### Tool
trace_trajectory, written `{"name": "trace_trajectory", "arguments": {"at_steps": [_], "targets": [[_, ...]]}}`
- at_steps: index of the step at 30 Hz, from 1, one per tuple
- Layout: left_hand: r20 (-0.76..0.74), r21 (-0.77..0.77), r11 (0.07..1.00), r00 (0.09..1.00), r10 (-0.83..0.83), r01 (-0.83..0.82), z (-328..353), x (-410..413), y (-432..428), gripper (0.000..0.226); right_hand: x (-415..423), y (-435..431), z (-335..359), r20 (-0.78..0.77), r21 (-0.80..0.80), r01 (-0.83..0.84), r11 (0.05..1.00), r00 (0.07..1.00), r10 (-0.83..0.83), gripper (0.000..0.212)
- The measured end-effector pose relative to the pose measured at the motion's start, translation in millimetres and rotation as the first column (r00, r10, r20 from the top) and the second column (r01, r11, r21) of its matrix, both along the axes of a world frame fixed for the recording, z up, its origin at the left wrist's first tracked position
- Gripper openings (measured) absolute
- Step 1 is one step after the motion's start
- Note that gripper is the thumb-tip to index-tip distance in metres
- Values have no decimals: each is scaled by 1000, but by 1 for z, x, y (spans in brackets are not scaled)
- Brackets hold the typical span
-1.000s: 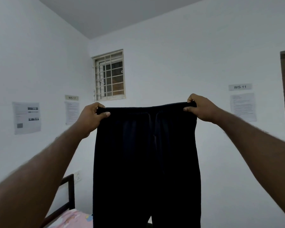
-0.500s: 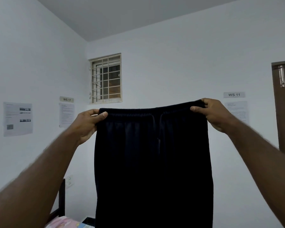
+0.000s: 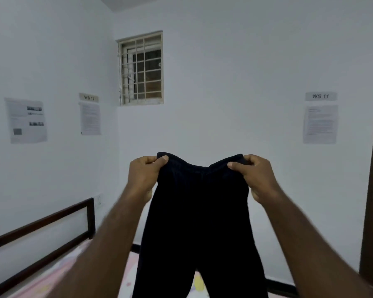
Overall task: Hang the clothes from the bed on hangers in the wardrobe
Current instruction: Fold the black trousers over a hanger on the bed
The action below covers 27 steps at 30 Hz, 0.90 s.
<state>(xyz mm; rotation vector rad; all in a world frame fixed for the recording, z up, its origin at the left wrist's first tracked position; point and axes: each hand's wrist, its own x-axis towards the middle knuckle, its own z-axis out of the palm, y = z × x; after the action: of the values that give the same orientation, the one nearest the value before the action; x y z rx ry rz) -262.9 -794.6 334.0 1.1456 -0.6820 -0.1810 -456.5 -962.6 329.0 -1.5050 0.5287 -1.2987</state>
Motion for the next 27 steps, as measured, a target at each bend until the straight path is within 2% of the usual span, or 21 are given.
{"name": "trace_trajectory", "arguments": {"at_steps": [3, 6, 10, 14, 17, 21, 23, 25, 27], "targets": [[2, 16, 1000, 1000, -7, 7, -36, -39, -4, 9, 13, 39, -37, 39, 5, -57, 998, 998, 57, 16], [88, 78, 997, 995, -36, 29, -74, -74, -5, 7, 20, 74, -76, 21, -31, -101, 994, 995, 102, 22], [107, 144, 988, 993, 43, -58, -109, -94, 5, 5, 11, 105, -119, -48, -42, -62, 997, 997, 59, 32], [159, 199, 976, 986, 53, -85, -132, -100, 14, 7, 2, 117, -142, -114, -42, 1, 999, 993, -6, 30], [134, 218, 976, 990, -35, 5, -140, -105, 17, 9, -2, 125, -155, -183, -92, -24, 995, 983, 7, 37], [-13, 172, 961, 976, -216, 215, -148, -101, 23, 28, -3, 142, -183, -259, -182, -102, 978, 964, 52, 71], [-48, 170, 948, 963, -266, 271, -154, -91, 27, 28, -6, 146, -199, -262, -168, -194, 966, 954, 146, 82], [-48, 202, 936, 957, -286, 289, -160, -79, 29, 26, -11, 144, -209, -255, -125, -322, 938, 925, 283, 85], [15, 264, 924, 957, -291, 277, -170, -71, 31, 27, -18, 138, -216, -254, -95, -356, 930, 912, 323, 74]]}}
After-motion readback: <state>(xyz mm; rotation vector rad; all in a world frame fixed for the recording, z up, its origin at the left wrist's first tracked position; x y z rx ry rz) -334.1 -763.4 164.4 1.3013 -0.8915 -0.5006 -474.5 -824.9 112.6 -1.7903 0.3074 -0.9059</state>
